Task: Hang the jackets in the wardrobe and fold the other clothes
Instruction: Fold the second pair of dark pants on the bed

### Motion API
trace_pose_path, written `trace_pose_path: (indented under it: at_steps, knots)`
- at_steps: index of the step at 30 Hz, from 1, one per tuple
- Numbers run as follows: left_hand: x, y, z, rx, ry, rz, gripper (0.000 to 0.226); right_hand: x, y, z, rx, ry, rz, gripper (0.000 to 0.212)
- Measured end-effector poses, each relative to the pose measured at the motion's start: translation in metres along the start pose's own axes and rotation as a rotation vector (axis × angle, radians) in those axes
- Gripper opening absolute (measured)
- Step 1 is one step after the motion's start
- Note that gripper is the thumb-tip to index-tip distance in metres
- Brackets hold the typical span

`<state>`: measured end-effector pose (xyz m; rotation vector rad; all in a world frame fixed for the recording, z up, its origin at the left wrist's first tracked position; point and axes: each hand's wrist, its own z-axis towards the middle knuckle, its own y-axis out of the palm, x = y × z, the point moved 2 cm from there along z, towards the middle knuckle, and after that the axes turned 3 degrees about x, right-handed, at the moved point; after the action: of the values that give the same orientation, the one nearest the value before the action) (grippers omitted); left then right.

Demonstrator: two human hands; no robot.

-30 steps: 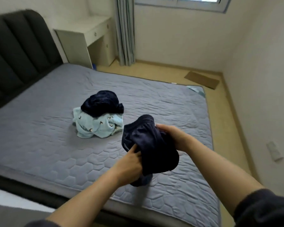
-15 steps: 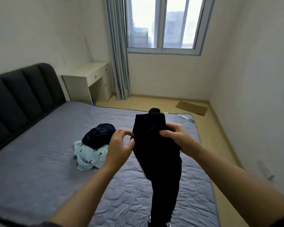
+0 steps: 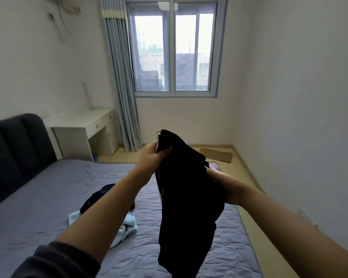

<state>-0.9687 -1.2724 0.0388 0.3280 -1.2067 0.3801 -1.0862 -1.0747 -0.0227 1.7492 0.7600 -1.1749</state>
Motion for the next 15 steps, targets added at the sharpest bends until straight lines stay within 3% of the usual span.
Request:
trace_pose_path:
  at_steps: [3, 7, 11, 13, 15]
  knots:
    - [0.015, -0.007, 0.005, -0.001, 0.082, 0.114, 0.014, -0.007, 0.002, 0.0, 0.187, -0.106, -0.037, 0.071]
    - [0.032, -0.047, 0.01, 0.046, 0.218, 0.369, 0.029, -0.025, -0.004, -0.009, 0.362, -0.341, -0.162, 0.046]
    - [0.048, -0.085, 0.013, -0.067, 0.309, 0.758, 0.043, -0.051, -0.004, -0.023, 0.5, -0.496, -0.604, 0.025]
    - [0.056, -0.095, 0.011, -0.134, 0.412, 0.952, 0.038, -0.068, 0.006, -0.027, 0.48, -0.551, -0.834, 0.03]
    - [0.064, -0.105, 0.008, -0.206, 0.494, 1.07, 0.031, -0.083, 0.021, -0.032, 0.334, -0.598, -0.966, 0.038]
